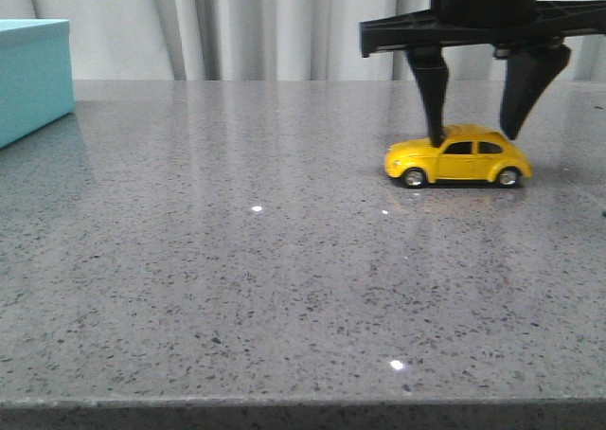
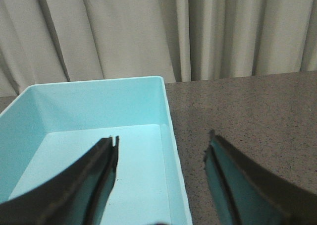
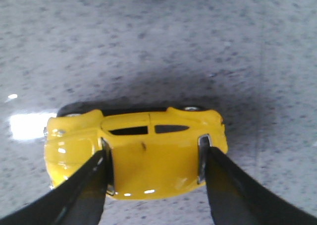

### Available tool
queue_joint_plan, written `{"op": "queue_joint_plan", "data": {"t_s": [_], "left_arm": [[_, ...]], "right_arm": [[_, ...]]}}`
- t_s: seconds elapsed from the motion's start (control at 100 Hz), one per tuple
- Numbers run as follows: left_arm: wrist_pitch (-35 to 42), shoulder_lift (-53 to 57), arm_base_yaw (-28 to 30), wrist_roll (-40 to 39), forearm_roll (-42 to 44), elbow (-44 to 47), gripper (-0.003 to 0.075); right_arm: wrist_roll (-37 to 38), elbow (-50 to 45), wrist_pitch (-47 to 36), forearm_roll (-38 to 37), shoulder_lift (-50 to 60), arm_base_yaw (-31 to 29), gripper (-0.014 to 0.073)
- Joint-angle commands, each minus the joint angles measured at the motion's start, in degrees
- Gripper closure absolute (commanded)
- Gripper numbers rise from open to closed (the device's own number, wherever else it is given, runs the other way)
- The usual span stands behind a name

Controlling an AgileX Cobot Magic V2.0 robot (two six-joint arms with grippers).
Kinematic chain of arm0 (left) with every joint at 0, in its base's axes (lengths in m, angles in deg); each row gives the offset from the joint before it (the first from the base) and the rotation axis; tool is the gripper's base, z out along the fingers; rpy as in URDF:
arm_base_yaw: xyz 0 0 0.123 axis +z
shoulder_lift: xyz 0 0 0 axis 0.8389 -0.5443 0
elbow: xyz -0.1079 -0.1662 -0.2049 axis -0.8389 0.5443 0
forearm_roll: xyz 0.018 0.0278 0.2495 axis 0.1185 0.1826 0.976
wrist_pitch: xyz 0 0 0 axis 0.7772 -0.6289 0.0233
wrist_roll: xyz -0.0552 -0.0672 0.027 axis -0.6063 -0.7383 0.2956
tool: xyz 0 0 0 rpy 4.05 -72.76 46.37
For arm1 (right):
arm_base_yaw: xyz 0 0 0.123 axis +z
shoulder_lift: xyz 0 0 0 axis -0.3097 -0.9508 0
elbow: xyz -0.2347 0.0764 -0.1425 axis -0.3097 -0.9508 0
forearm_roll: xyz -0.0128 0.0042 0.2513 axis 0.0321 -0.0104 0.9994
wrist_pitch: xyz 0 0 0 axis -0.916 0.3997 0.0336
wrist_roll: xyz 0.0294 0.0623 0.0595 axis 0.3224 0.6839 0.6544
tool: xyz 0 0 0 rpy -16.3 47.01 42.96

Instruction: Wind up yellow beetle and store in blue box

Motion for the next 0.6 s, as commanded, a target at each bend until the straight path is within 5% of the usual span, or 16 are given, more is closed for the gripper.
{"op": "queue_joint_plan", "data": {"t_s": [0.0,0.59], "left_arm": [[4.61,-0.46,-0.53,-0.32,-0.26,-2.29,0.0334],[4.61,-0.46,-0.53,-0.32,-0.26,-2.29,0.0334]], "right_arm": [[-0.38,1.06,3.51,-5.10,1.62,-2.31,0.0158],[-4.97,1.04,6.30,-7.85,3.54,-10.18,0.0158]]}}
